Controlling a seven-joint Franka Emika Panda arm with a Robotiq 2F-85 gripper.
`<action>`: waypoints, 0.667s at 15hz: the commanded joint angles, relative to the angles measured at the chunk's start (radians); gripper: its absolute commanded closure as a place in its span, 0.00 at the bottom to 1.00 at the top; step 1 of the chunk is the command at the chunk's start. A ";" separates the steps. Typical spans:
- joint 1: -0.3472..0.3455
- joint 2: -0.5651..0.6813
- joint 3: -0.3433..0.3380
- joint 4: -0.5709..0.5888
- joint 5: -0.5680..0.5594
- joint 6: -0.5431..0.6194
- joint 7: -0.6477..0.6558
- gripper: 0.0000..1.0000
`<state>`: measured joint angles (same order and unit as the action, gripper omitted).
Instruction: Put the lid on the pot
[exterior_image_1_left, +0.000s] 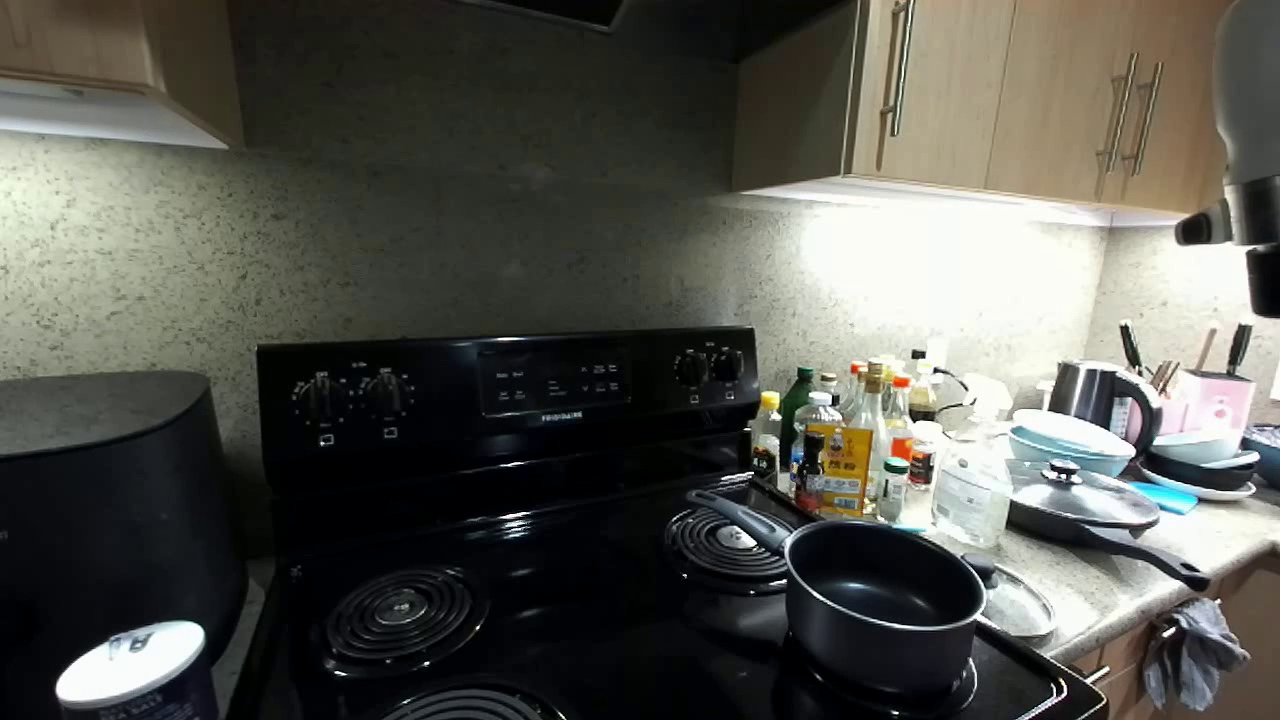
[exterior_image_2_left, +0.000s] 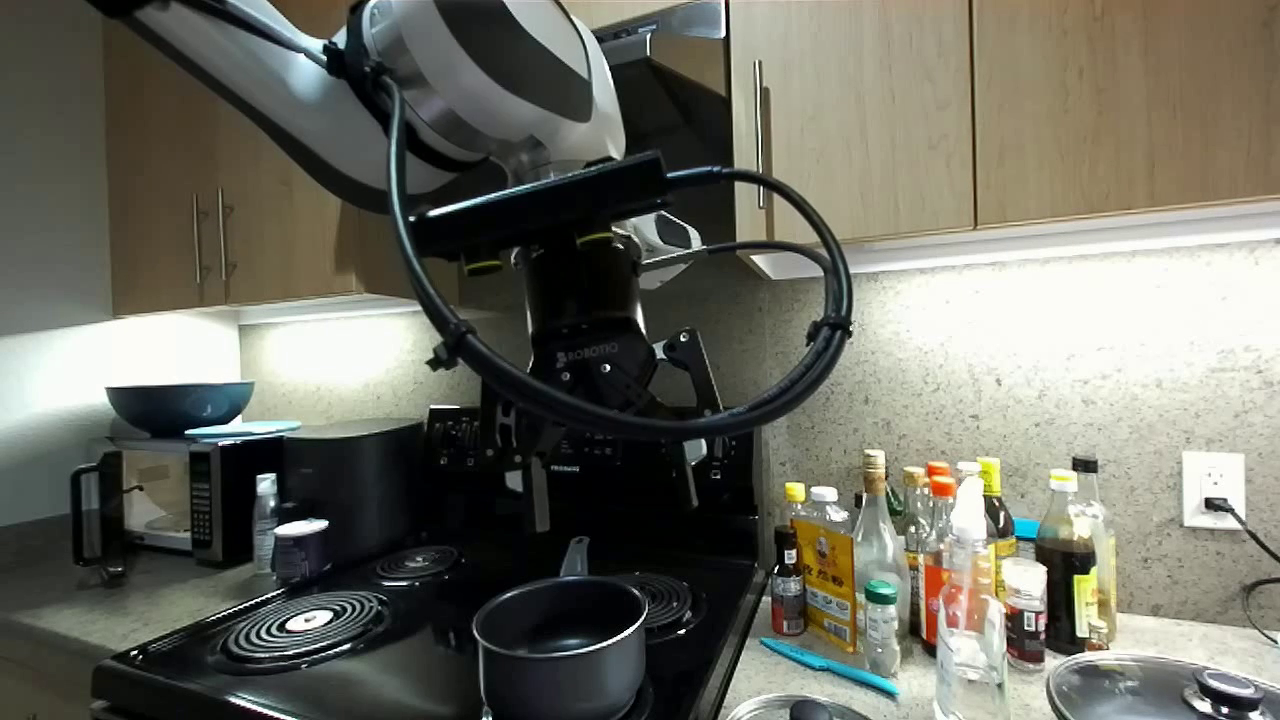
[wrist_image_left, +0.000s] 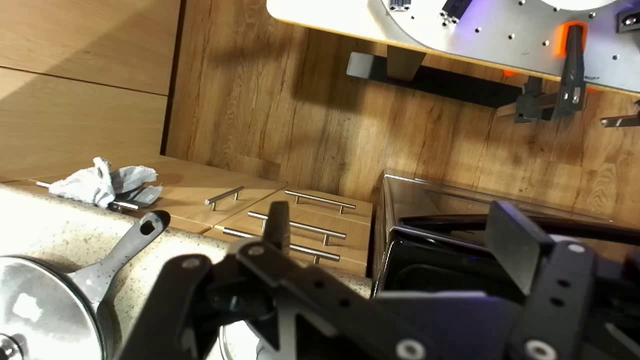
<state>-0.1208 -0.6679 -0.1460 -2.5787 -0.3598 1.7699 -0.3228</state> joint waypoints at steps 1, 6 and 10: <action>0.021 0.048 -0.017 0.031 -0.004 0.115 0.032 0.00; 0.011 0.135 -0.008 0.098 0.004 0.290 0.071 0.00; 0.005 0.136 -0.005 0.105 0.003 0.280 0.054 0.00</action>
<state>-0.1125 -0.5314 -0.1550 -2.4747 -0.3594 2.0520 -0.2666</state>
